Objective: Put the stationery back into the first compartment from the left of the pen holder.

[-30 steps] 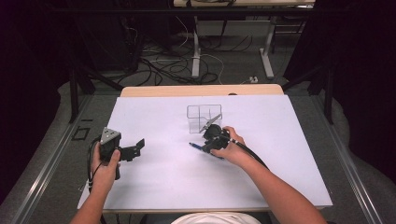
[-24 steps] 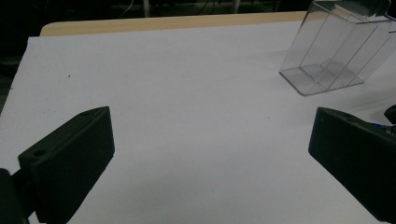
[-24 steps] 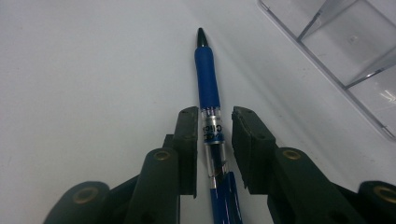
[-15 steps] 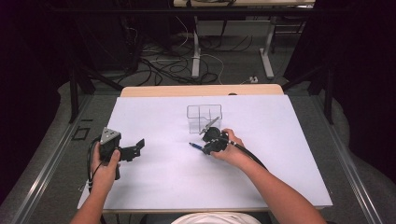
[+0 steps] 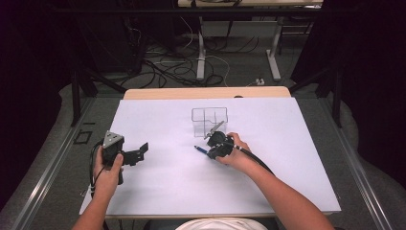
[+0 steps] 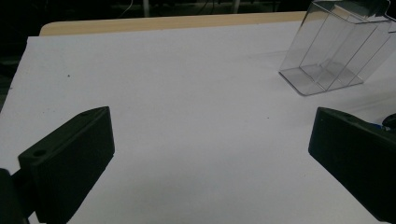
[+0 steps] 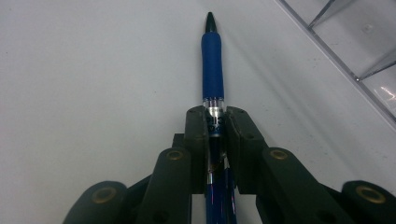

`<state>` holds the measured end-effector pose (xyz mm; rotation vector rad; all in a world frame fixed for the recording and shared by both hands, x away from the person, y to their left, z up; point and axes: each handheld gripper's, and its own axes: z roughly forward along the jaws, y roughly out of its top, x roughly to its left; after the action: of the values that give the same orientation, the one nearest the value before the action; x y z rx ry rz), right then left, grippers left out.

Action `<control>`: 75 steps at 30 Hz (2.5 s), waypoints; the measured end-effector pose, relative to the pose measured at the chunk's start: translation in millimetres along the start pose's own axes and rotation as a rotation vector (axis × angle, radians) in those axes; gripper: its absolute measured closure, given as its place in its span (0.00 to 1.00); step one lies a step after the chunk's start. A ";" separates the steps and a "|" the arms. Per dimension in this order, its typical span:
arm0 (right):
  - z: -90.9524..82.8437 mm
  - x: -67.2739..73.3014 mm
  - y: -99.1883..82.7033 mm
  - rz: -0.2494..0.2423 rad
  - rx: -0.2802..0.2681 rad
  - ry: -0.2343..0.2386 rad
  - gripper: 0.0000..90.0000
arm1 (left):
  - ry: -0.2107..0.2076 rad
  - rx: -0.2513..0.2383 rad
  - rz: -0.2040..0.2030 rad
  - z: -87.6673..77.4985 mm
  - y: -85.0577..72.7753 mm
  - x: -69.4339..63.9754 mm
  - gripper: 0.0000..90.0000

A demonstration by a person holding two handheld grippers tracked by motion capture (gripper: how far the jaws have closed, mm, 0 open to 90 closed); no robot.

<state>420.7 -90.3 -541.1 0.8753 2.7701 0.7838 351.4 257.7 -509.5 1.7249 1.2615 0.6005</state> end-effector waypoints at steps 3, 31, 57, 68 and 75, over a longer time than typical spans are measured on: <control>-0.5 0.0 0.1 0.000 0.005 0.000 0.89 | 0.000 0.001 -0.001 -0.1 0.0 0.1 0.01; -27.7 4.1 6.2 0.016 -0.145 -0.004 0.89 | -0.027 -0.001 -0.036 -0.1 2.0 -0.3 0.01; -74.2 1.0 7.2 0.048 -0.460 -0.091 0.89 | -0.083 -0.017 -0.051 -3.6 15.3 -12.2 0.05; -94.3 -2.3 5.2 0.087 -0.570 -0.107 0.89 | -0.161 -0.074 -0.078 -4.0 42.4 -33.7 0.22; -99.8 -1.6 4.2 0.091 -0.599 -0.118 0.89 | -0.261 -0.081 -0.125 4.3 57.2 -49.5 0.36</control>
<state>396.9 -132.1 -453.6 0.8801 2.1968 1.4179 364.9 205.4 -456.3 1.5865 1.1338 0.3361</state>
